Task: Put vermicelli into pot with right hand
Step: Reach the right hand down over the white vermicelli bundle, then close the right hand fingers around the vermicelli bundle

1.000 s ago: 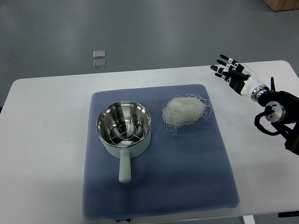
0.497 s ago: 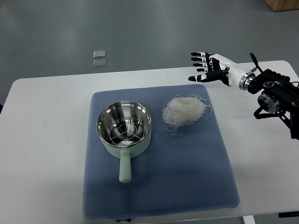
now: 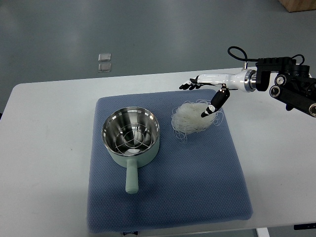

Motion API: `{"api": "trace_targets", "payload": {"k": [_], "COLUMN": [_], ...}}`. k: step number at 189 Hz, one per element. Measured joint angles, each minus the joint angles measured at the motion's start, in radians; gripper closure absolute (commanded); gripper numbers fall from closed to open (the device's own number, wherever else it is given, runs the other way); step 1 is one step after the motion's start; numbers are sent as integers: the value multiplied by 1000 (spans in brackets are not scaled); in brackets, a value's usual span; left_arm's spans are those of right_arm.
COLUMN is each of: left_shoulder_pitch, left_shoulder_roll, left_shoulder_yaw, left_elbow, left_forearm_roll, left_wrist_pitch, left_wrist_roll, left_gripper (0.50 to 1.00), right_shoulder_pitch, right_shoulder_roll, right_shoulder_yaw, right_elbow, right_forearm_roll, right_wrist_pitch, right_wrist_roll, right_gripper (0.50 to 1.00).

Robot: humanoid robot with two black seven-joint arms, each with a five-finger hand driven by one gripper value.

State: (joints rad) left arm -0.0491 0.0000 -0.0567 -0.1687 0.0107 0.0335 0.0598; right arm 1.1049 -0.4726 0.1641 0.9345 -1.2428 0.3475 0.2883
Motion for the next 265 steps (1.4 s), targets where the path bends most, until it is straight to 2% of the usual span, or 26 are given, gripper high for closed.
{"api": "trace_targets", "payload": {"k": [35, 103, 134, 152, 167, 175, 180, 181, 182, 183, 184, 185, 186, 187, 188, 189, 190, 265], "left_shoulder_pitch": [0, -2, -2, -2, -2, -2, -2, -2, -2, -2, -2, -2, -2, -2, -2, -2, -2, -2], "left_shoulder_roll": [0, 0, 0, 0, 0, 0, 0, 0, 0, 0, 0, 0, 0, 0, 0, 0, 0, 0], "left_shoulder_yaw": [0, -1, -2, -2, -2, -2, -2, -2, -2, -2, -2, -2, -2, -2, -2, -2, -2, -2], "left_elbow": [0, -2, -2, -2, -2, -2, -2, -2, -2, -2, -2, -2, -2, -2, -2, -2, -2, -2], "left_forearm_roll": [0, 0, 0, 0, 0, 0, 0, 0, 0, 0, 0, 0, 0, 0, 0, 0, 0, 0], "left_wrist_pitch": [0, 0, 0, 0, 0, 0, 0, 0, 0, 0, 0, 0, 0, 0, 0, 0, 0, 0], "left_wrist_roll": [0, 0, 0, 0, 0, 0, 0, 0, 0, 0, 0, 0, 0, 0, 0, 0, 0, 0], "left_gripper": [500, 500, 500, 500, 500, 500, 500, 500, 500, 500, 500, 500, 500, 500, 500, 500, 500, 500], "right_shoulder_pitch": [2, 1, 1, 1, 0, -1, -2, -2, -2, -2, -2, -3, -3, -3, -3, -3, -4, -1], "right_shoulder_roll": [24, 96, 135, 149, 164, 171, 173, 174, 174, 174, 174, 175, 175, 175, 175, 176, 176, 162], "right_shoulder_yaw": [-42, -139, -185, -195, -198, -199, -199, -199, -199, -199, -199, -199, -199, -199, -199, -199, -199, -191], "right_elbow": [1, -31, -76, -101, -123, -135, -141, -142, -143, -143, -144, -145, -145, -146, -147, -147, -148, -147], "right_forearm_roll": [-97, -107, -109, -111, -116, -125, -130, -131, -132, -133, -134, -135, -136, -137, -137, -138, -139, -146], "right_wrist_pitch": [-30, -119, -168, -200, -219, -225, -227, -227, -227, -228, -228, -228, -228, -229, -229, -229, -229, -240], "right_wrist_roll": [-20, -83, -97, -100, -102, -104, -106, -106, -107, -107, -108, -108, -108, -109, -109, -109, -110, -113], "right_gripper": [583, 587, 605, 646, 722, 783, 850, 850, 881, 881, 911, 912, 942, 942, 975, 975, 1000, 1000]}}
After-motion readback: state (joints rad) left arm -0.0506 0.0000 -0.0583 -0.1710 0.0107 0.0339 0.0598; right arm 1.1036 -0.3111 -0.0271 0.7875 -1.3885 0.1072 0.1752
